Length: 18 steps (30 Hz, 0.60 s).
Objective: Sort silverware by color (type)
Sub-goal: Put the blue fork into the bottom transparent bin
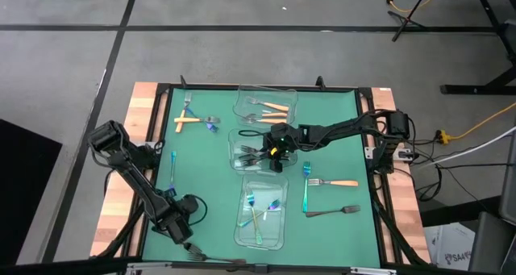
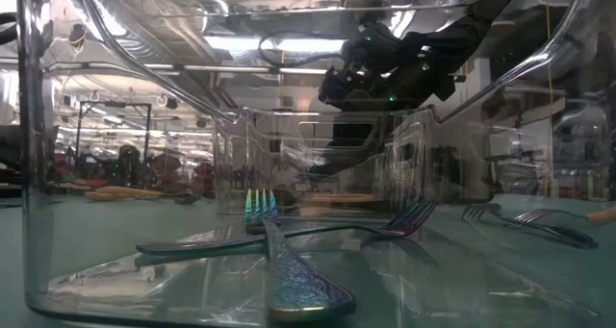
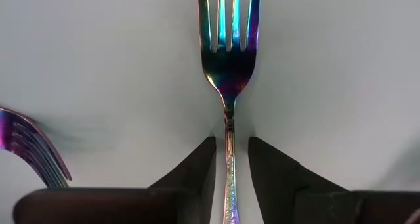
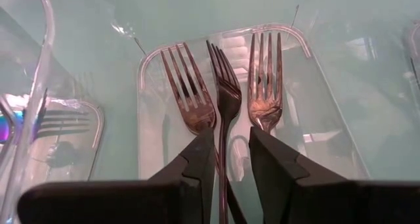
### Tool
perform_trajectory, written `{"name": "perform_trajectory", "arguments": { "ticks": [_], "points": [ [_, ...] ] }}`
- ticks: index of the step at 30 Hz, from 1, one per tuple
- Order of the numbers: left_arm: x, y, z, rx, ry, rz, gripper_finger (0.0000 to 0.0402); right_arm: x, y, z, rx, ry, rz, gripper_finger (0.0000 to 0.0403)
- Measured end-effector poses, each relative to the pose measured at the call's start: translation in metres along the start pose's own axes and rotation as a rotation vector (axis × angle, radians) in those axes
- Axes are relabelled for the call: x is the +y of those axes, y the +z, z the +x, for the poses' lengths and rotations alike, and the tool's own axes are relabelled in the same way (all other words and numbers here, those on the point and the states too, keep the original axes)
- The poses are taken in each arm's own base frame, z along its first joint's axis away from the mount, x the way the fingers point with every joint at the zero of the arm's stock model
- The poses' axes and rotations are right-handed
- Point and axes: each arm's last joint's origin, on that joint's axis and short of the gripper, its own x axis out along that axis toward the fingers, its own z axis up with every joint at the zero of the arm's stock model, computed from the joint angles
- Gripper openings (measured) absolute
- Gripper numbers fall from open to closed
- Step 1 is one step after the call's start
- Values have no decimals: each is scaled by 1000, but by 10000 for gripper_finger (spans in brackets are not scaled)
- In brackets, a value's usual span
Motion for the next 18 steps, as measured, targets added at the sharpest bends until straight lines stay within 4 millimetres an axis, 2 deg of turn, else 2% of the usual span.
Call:
{"name": "perform_trajectory", "arguments": {
  "ticks": [11,18],
  "points": [
    [0,1,1,-37,5,1,23,0,0,0,0,0,0,88],
    [0,1,1,-42,7,-8,5,0,0,0,0,0,0,88]
  ]
}}
